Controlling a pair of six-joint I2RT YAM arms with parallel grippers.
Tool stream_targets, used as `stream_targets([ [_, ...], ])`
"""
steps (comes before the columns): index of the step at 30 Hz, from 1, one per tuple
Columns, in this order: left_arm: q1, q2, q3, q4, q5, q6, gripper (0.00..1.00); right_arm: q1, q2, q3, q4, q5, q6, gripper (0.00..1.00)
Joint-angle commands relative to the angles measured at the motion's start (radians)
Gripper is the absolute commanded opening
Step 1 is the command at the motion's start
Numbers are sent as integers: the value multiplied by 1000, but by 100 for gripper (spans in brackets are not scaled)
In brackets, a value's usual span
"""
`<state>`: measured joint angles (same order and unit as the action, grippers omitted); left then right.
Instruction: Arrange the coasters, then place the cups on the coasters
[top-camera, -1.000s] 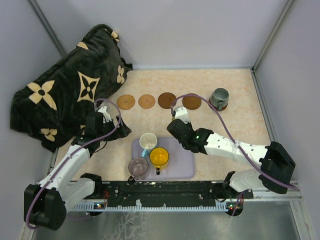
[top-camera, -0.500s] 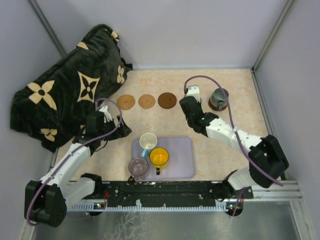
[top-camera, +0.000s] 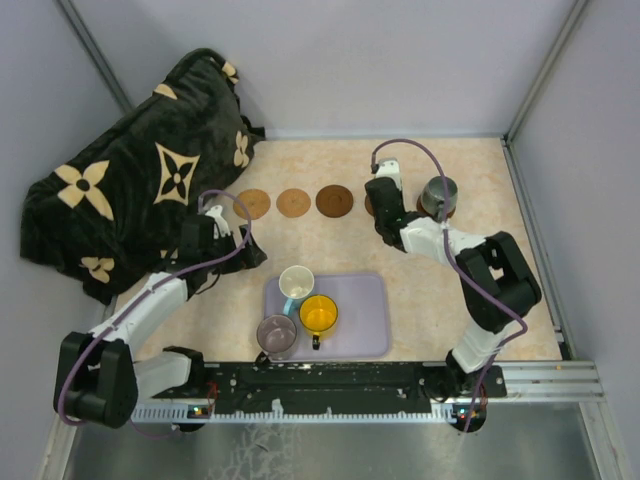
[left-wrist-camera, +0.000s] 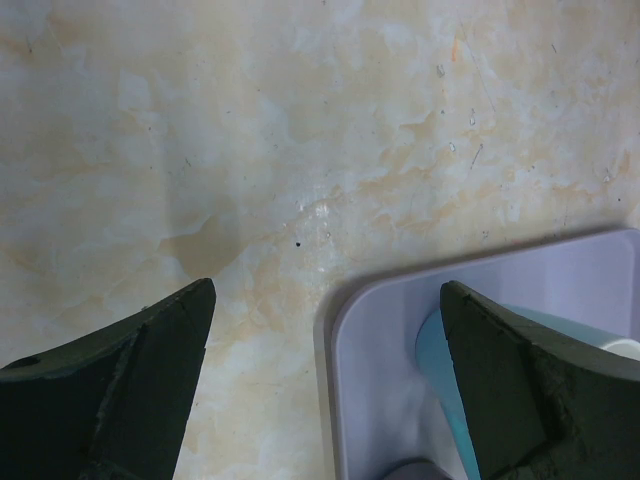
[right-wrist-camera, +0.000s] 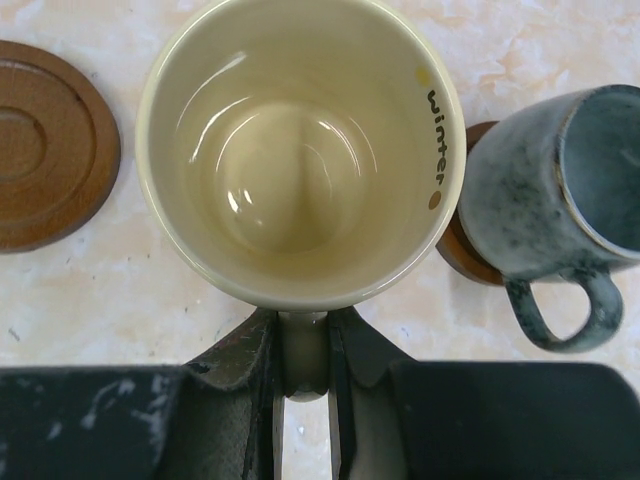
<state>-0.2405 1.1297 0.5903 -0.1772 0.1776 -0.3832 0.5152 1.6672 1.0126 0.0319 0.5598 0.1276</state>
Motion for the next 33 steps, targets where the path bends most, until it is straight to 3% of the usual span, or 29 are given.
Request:
stream_targets([
  [1, -5, 23, 31, 50, 17, 20, 100, -23, 42, 84, 239, 5, -31, 0],
  [13, -5, 64, 39, 41, 11, 30, 100, -63, 116, 113, 301, -24, -6, 0],
  [33, -5, 80, 38, 41, 16, 23, 100, -81, 94, 100, 248, -61, 71, 0],
])
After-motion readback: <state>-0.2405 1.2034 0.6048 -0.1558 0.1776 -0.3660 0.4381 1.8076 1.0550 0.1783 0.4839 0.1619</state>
